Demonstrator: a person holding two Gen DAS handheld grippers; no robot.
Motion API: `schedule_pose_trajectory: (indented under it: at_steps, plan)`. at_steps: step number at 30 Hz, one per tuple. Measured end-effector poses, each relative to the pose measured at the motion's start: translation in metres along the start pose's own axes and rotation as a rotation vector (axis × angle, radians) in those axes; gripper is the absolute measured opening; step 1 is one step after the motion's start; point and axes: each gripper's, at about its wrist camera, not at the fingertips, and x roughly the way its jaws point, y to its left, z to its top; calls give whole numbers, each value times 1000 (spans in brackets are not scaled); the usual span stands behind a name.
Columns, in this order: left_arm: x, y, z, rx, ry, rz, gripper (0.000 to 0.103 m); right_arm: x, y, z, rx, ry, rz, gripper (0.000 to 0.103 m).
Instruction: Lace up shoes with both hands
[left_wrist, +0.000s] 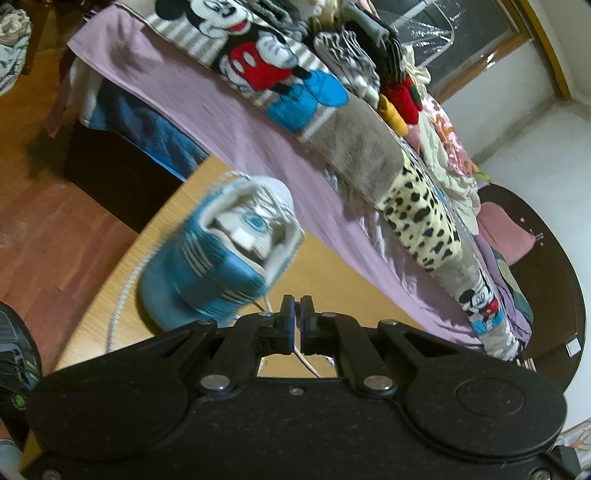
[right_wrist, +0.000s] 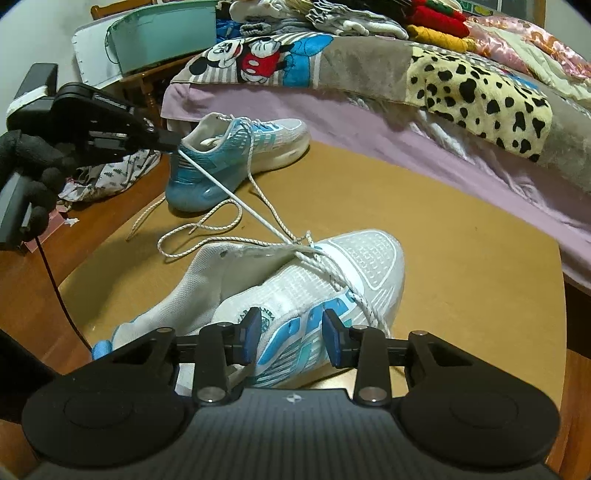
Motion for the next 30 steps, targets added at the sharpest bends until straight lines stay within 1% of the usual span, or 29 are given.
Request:
schedule_pose_trajectory:
  at_steps: [4, 6, 8, 30]
  plan:
    - [-10, 9, 8, -9, -20, 13, 0, 3, -2, 0, 25, 3, 6, 36]
    - [-15, 14, 11, -16, -31, 21, 0, 4, -3, 0, 43, 6, 17, 33]
    - [-20, 19, 15, -22, -47, 33, 0, 5, -5, 0, 64, 8, 23, 32]
    - [-74, 77, 49, -100, -175, 139, 0, 10, -3, 2, 93, 29, -4, 32]
